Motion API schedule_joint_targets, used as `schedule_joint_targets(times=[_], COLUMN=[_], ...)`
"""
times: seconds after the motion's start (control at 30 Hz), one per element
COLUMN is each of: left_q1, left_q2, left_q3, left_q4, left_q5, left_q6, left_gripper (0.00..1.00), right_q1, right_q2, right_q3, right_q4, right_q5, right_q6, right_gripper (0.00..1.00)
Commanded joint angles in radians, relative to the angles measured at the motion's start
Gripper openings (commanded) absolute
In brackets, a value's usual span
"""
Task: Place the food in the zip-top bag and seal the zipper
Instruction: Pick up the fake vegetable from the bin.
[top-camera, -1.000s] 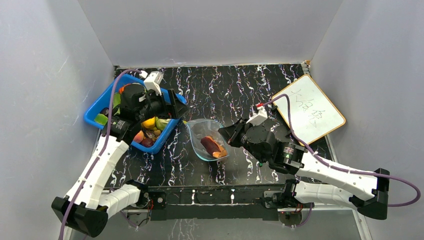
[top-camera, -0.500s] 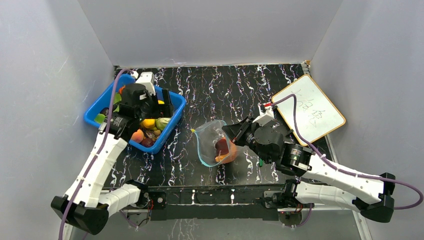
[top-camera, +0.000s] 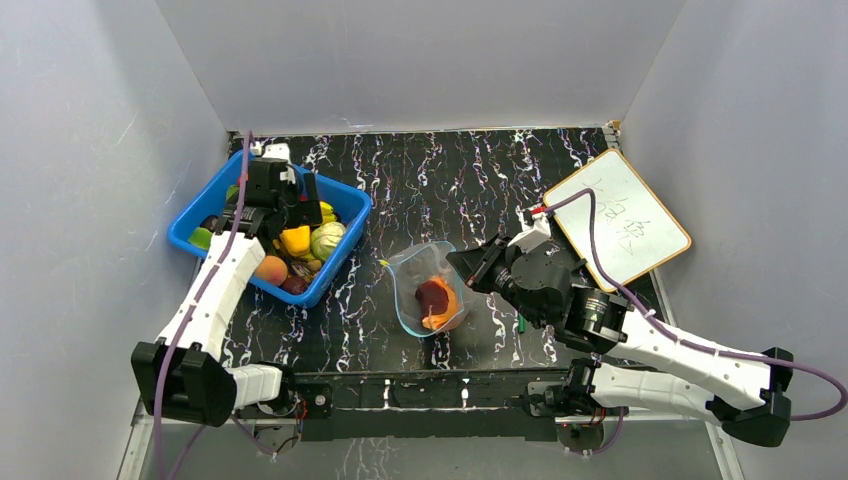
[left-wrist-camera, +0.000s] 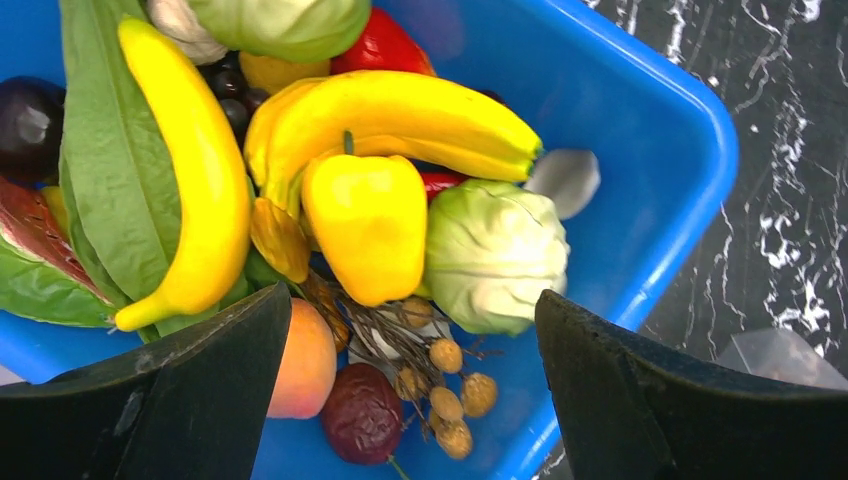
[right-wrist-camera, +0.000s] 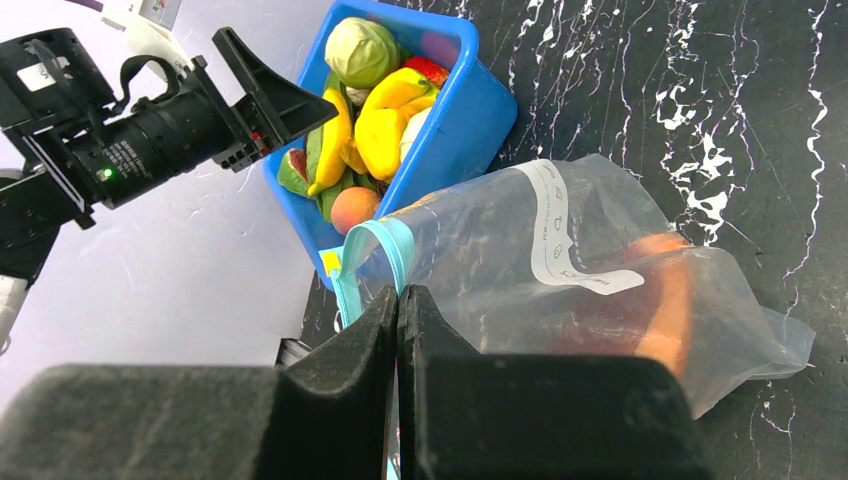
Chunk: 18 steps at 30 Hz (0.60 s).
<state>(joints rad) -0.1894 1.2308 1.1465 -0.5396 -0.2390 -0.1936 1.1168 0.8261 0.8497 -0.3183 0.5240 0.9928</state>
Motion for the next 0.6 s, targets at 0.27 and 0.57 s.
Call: schedule_joint_targets(times=[0.27,0.57], left_q1=[0.093,0.118], left_q2=[0.133,0.222], left_q3=[-0.031,-0.087], left_q4=[0.135,0.179], left_q5=[-0.001,-0.007], left_q6=[-0.013,-0.001], left_gripper=[0.86,0.83], right_q1=[-0.001,-0.002], right_q2=[0.054,0.06], right_q3=[0.057,0.048], right_q4=[0.083,0.087], right_q5=[-0.045,-0.066], right_q6=[-0.024,-0.007], right_gripper=[0.0,0.0])
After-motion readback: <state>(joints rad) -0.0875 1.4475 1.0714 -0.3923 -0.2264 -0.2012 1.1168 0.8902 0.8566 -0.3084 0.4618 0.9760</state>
